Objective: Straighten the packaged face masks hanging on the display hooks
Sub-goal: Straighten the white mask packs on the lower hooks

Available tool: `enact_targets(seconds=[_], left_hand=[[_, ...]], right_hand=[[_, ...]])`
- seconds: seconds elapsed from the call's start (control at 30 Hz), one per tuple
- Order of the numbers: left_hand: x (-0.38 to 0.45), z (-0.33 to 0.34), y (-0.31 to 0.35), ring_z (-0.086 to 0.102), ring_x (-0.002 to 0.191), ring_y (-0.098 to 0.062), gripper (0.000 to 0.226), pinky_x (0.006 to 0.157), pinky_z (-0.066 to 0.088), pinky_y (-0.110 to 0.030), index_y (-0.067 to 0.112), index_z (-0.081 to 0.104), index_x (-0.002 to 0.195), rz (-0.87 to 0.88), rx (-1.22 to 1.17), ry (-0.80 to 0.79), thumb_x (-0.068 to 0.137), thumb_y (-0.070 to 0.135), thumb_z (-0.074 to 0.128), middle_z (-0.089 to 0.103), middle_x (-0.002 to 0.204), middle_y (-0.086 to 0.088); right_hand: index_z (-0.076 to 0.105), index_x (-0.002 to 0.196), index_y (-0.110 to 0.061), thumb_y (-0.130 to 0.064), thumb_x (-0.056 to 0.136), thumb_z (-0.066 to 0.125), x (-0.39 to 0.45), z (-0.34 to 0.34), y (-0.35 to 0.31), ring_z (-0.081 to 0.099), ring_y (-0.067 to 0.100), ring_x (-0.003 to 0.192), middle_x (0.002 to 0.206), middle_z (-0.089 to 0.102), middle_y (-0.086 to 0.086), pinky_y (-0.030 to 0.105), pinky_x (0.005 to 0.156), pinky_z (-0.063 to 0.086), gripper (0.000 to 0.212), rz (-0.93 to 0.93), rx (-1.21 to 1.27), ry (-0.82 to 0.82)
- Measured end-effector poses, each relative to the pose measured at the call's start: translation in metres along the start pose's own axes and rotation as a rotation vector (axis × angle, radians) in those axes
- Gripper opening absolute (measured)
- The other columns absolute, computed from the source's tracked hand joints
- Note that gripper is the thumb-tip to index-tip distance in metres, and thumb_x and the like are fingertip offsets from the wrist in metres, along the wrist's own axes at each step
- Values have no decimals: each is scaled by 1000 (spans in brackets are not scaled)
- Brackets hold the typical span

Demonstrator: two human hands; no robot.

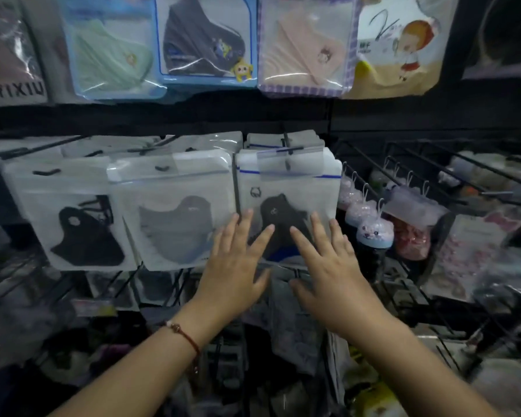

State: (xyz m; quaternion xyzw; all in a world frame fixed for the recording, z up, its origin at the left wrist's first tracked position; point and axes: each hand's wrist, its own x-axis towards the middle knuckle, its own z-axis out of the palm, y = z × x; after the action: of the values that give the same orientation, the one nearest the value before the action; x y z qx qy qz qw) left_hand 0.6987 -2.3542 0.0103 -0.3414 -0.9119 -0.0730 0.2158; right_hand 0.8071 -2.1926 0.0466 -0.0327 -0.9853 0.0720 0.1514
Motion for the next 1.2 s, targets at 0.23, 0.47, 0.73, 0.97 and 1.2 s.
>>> enact_targets(seconds=[0.23, 0.47, 0.73, 0.97, 1.2], left_hand=[[23, 34, -4, -5, 152, -40, 91, 121, 4, -61, 30, 15, 159, 81, 77, 187, 85, 44, 67, -7, 167, -13], [53, 50, 1, -21, 150, -34, 90, 122, -6, -53, 34, 2, 158, 25, 34, 139, 90, 45, 60, -23, 163, -11], [78, 59, -8, -5, 152, -38, 82, 122, 15, -57, 36, 11, 158, -24, -172, 158, 93, 39, 61, -21, 165, -5], [89, 75, -11, -7, 152, -39, 78, 120, 14, -51, 38, 9, 158, -83, -247, 232, 96, 41, 57, -22, 164, -7], [129, 88, -16, -11, 150, -43, 81, 121, 9, -60, 34, 8, 159, -102, -164, 148, 94, 37, 56, -14, 164, -17]], right_hand=[[0, 157, -28, -40, 90, 55, 32, 43, -1, -23, 39, 145, 161, -22, 11, 52, 118, -8, 87, 61, 14, 174], [-5, 156, -27, -37, 91, 53, 64, 59, 7, -26, 38, 144, 159, -26, 10, 50, 118, -11, 87, 117, -21, 181], [12, 156, -33, -25, 89, 59, 94, 66, 30, -18, 31, 148, 162, -19, -1, 55, 120, 5, 82, 93, 241, 337], [14, 154, -39, -20, 88, 64, 113, 86, 32, -11, 20, 150, 160, -23, -10, 46, 120, 21, 85, 108, 565, 414], [10, 156, -29, -22, 84, 63, 153, 86, 41, -4, 38, 148, 161, -19, 11, 52, 118, 21, 89, 215, 282, 313]])
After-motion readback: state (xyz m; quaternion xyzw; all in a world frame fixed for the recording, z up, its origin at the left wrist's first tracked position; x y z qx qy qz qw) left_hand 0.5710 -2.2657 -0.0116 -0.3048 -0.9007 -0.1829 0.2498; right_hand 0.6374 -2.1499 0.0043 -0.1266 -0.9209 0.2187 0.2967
